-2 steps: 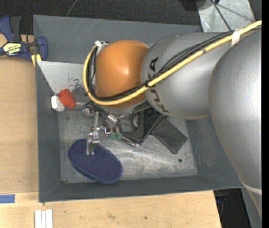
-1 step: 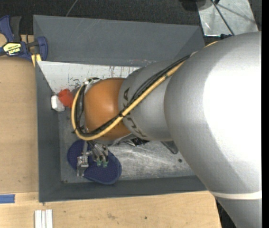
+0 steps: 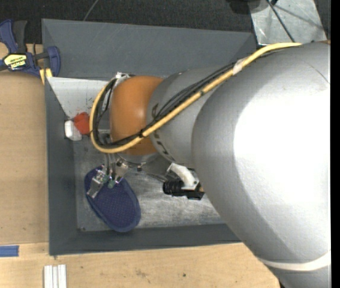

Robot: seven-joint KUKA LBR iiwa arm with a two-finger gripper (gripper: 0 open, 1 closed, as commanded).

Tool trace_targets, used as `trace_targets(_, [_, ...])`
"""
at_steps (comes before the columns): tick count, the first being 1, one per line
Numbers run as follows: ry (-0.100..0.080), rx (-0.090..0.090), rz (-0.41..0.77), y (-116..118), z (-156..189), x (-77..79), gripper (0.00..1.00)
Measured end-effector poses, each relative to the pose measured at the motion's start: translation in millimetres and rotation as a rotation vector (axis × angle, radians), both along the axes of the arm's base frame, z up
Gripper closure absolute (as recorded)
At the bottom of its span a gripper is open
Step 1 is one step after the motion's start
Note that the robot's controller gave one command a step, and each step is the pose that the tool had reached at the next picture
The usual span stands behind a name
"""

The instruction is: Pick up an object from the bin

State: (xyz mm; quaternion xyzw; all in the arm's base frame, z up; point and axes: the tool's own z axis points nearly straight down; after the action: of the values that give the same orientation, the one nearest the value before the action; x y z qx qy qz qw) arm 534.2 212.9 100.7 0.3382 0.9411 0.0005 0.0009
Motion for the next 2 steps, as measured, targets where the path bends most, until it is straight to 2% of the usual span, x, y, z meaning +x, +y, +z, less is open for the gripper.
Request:
trace_targets(1, [0.001, 0.001, -0.351, -46.8, -0.2, -26.5, 0.0])
trace_targets(2, [-0.02, 0.009, 0.031, -55.6, -24.4, -39.0, 0.0])
